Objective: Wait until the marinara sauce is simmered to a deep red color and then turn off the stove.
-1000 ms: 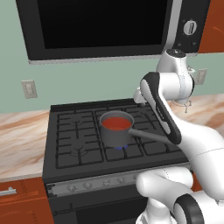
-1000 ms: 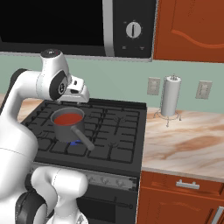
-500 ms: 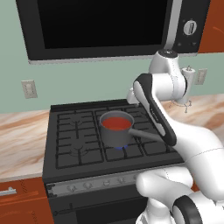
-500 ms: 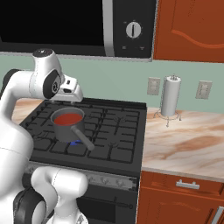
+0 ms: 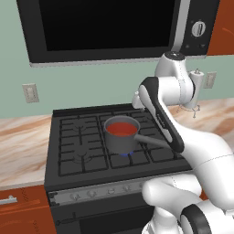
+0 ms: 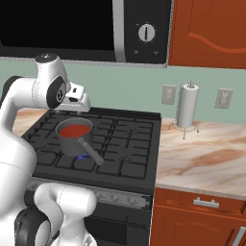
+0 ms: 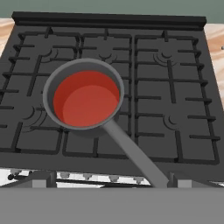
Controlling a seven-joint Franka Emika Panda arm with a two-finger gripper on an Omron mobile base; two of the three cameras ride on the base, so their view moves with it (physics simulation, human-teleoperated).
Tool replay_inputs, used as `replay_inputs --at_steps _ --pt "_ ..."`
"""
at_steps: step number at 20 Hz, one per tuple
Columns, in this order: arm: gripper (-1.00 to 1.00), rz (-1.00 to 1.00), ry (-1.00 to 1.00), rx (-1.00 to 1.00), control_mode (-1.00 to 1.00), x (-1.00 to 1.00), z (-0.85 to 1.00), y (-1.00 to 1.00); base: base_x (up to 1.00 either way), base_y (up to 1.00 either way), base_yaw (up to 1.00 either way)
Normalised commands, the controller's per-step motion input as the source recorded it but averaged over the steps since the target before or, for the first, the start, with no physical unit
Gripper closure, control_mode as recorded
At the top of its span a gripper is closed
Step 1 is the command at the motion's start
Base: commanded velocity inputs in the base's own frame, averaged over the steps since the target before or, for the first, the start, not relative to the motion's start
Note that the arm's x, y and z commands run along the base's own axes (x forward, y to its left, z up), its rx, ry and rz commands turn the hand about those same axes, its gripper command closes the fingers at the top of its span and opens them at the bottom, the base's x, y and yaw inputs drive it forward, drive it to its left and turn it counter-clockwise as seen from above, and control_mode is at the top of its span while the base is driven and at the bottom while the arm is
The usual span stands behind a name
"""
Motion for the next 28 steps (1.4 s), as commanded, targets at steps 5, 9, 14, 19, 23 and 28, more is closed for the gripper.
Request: replay_inputs --at_steps 5,9,14,19,23,28 --pt "-1.0 0.0 0.0 0.0 -1.0 0.0 0.0 0.0 0.0 0.0 0.0" --pt "-1.0 0.0 0.0 0.0 -1.0 0.0 0.0 0.0 0.0 0.0 0.0" --pt "-1.0 0.0 0.0 0.0 -1.0 0.0 0.0 0.0 0.0 0.0 0.0" --pt "-1.0 0.0 0.0 0.0 1.0 0.0 0.0 0.0 0.0 0.15 0.0" --pt "-1.0 0.0 0.0 0.0 1.0 0.0 0.0 0.0 0.0 0.33 0.0" --pt "-1.0 0.0 0.0 0.0 1.0 0.0 0.0 0.0 0.0 0.38 0.0"
